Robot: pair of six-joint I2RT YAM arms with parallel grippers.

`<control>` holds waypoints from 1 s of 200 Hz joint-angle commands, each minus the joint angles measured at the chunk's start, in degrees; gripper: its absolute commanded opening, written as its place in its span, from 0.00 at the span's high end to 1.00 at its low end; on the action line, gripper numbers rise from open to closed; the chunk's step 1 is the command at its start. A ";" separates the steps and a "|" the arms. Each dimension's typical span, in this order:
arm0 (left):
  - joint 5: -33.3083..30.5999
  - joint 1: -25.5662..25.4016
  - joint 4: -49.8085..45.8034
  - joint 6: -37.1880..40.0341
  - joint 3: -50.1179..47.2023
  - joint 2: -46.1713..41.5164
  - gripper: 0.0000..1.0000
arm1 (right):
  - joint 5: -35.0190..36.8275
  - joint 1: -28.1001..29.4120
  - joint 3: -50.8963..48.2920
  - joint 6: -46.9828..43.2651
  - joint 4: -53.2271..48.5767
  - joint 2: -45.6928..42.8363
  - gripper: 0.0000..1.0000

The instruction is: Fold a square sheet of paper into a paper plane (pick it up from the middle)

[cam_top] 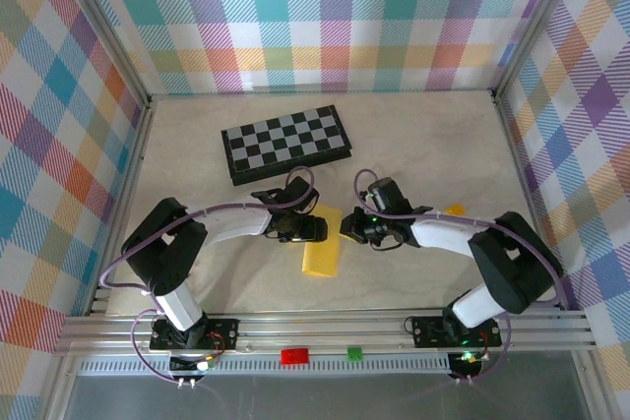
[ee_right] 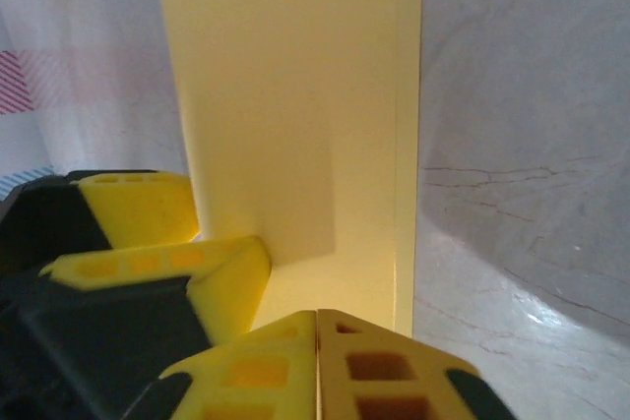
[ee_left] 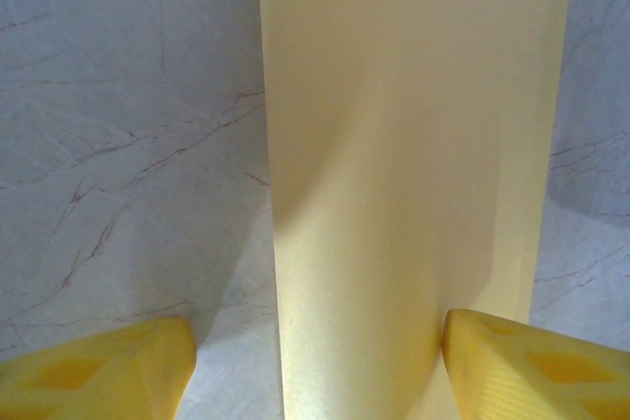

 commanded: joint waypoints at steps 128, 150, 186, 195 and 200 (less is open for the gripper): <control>2.27 -0.06 9.15 -2.86 -5.22 -5.34 0.31 | 5.27 2.28 4.25 -9.05 -10.55 8.02 1.00; 3.87 -0.04 10.79 -3.69 -5.83 -6.92 0.32 | 4.22 1.42 4.29 -11.08 -11.28 7.98 1.00; 5.01 0.00 10.61 -3.91 -5.65 -6.67 0.32 | 3.08 0.93 4.65 -12.29 -10.81 9.28 1.00; 5.57 -0.03 10.18 -3.96 -5.39 -6.36 0.33 | 2.97 0.88 4.85 -12.56 -10.95 9.70 1.00; 5.93 -0.07 10.25 -3.96 -5.29 -6.18 0.33 | 3.05 0.87 4.94 -12.66 -11.01 9.91 1.00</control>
